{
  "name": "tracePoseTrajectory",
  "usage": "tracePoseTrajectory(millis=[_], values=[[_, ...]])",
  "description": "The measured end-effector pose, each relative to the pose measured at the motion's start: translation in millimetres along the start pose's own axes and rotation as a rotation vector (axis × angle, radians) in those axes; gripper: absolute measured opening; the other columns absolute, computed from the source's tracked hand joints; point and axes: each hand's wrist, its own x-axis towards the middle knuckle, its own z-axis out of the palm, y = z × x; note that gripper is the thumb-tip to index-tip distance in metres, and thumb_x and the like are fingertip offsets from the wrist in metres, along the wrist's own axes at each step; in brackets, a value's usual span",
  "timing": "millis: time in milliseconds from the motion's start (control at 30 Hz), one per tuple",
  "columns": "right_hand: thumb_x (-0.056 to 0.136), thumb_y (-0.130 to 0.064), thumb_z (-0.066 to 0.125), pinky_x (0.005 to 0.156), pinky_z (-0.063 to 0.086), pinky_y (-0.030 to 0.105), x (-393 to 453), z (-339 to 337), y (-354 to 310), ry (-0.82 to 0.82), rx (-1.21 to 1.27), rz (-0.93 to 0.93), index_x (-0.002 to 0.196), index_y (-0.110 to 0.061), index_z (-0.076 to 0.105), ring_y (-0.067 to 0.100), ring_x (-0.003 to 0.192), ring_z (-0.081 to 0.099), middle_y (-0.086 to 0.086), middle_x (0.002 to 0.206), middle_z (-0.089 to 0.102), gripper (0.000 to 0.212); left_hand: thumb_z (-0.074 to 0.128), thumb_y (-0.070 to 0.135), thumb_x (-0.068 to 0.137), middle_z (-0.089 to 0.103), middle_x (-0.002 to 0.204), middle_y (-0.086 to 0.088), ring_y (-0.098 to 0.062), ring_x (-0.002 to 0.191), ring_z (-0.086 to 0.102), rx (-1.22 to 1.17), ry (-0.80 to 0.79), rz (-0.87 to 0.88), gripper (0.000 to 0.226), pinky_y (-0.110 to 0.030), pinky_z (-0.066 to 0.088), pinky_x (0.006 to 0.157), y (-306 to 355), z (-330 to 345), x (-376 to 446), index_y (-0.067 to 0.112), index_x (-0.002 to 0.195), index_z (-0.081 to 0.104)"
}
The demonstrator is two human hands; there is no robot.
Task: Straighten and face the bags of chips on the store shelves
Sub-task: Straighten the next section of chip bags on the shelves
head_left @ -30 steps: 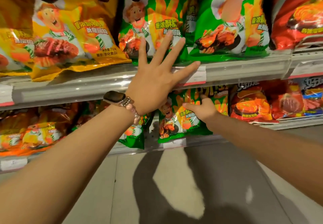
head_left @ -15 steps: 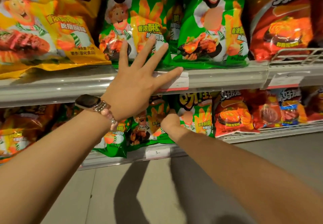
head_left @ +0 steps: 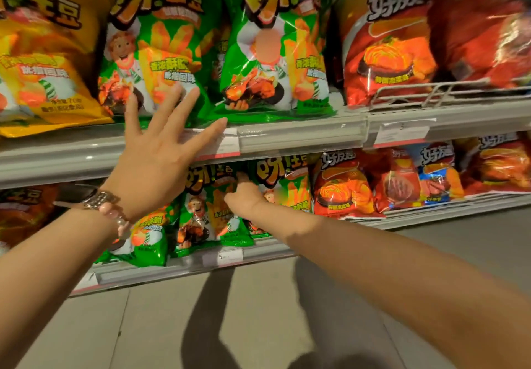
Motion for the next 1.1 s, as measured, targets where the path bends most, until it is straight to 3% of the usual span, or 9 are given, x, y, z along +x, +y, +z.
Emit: tracePoseTrajectory(millis=[100,200,300,400,533,733,800,933,1100], values=[[0.092,-0.025,0.056,0.101,0.043,0.038,-27,-41,22,0.028,0.114,-0.160,0.143,-0.013,0.033,0.030,0.122,0.050,0.013,0.136,0.050,0.057,0.074,-0.004,0.063,0.024,0.151,-0.029,-0.043,0.141,0.020,-0.043,0.038,-0.076,0.089,-0.073,0.007,0.103,25,2,2,0.016,0.142,0.037],[0.092,-0.018,0.059,0.082,0.040,0.022,-52,-97,57,0.089,0.111,-0.284,0.133,-0.008,0.044,0.021,0.111,0.053,0.009,0.122,0.056,0.045,0.067,0.012,0.073,0.022,0.153,-0.026,-0.042,0.142,0.018,-0.088,0.090,-0.089,0.077,-0.072,0.007,0.105,57,5,16,0.015,0.143,0.035],[0.088,-0.015,0.062,0.086,0.042,0.026,-55,-150,108,0.238,0.034,-0.318,0.124,-0.005,0.053,0.022,0.108,0.056,0.009,0.115,0.060,0.038,0.059,0.023,0.073,0.024,0.153,-0.024,-0.040,0.143,0.018,-0.107,0.105,-0.066,0.075,-0.070,0.007,0.107,91,9,42,0.017,0.143,0.035],[0.084,-0.023,0.066,0.088,0.046,0.040,-38,-191,161,0.416,-0.107,-0.237,0.117,-0.004,0.058,0.033,0.105,0.057,0.019,0.110,0.063,0.038,0.061,0.013,0.073,0.030,0.151,-0.024,-0.040,0.141,0.022,-0.099,0.132,-0.021,0.075,-0.070,0.009,0.106,122,15,73,0.019,0.143,0.035],[0.080,-0.036,0.070,0.089,0.045,0.040,-16,-234,212,0.521,-0.224,-0.099,0.117,-0.005,0.057,0.037,0.112,0.051,0.021,0.117,0.056,0.050,0.074,-0.006,0.064,0.032,0.151,-0.023,-0.043,0.141,0.023,-0.030,0.096,0.011,0.096,-0.073,0.012,0.102,153,24,107,0.026,0.144,0.034],[0.068,-0.057,0.075,0.111,0.032,0.041,12,-268,247,0.318,-0.190,0.098,0.151,-0.020,0.014,0.035,0.141,0.022,0.014,0.155,0.015,0.110,0.071,-0.018,0.059,0.037,0.146,-0.027,-0.046,0.140,0.021,0.104,-0.001,-0.027,0.108,-0.076,0.015,0.097,161,27,112,0.029,0.147,0.029],[0.061,-0.066,0.075,0.115,0.027,0.040,22,-275,254,0.229,-0.170,0.172,0.152,-0.018,0.014,0.033,0.143,0.019,0.013,0.157,0.011,0.119,0.069,-0.020,0.056,0.038,0.145,-0.027,-0.047,0.140,0.022,0.123,-0.030,-0.028,0.112,-0.074,0.017,0.097,160,25,113,0.030,0.147,0.027],[0.059,-0.069,0.074,0.112,0.033,0.036,31,-279,263,0.102,-0.077,0.232,0.144,-0.011,0.035,0.029,0.136,0.037,0.012,0.149,0.036,0.110,0.070,-0.021,0.053,0.040,0.143,-0.028,-0.049,0.138,0.023,0.143,-0.082,-0.069,0.113,-0.073,0.019,0.097,166,22,114,0.030,0.146,0.028],[0.057,-0.055,0.083,0.097,0.048,0.038,28,-274,269,0.209,0.050,0.191,0.124,-0.010,0.054,0.029,0.114,0.058,0.011,0.125,0.060,0.086,0.071,-0.021,0.055,0.043,0.139,-0.028,-0.050,0.137,0.023,0.120,-0.123,-0.120,0.106,-0.075,0.016,0.098,169,17,117,0.025,0.143,0.033]])
